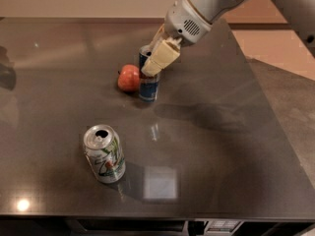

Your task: Move redbull can near apple

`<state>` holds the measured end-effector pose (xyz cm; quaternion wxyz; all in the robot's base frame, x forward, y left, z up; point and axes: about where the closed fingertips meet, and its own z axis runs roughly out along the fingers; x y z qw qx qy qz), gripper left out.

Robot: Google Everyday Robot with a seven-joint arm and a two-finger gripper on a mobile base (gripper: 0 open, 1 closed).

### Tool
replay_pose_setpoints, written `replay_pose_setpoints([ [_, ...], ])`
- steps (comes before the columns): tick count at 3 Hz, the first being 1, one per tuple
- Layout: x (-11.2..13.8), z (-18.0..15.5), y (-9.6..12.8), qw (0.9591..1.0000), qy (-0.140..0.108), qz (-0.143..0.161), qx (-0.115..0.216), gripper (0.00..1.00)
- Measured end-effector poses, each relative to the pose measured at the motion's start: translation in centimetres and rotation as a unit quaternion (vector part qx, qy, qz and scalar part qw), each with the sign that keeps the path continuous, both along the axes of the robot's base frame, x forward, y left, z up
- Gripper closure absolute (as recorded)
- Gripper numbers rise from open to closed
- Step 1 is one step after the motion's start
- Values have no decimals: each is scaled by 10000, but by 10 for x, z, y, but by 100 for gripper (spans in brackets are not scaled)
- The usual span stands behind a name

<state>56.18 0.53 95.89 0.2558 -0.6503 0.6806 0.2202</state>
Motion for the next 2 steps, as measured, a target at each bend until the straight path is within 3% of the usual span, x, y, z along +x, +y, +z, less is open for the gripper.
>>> replay_pose_setpoints([
  [1, 18, -11, 10, 9999, -16, -132, -76, 83],
  [2, 29, -22, 14, 9995, -74, -195, -217, 59],
])
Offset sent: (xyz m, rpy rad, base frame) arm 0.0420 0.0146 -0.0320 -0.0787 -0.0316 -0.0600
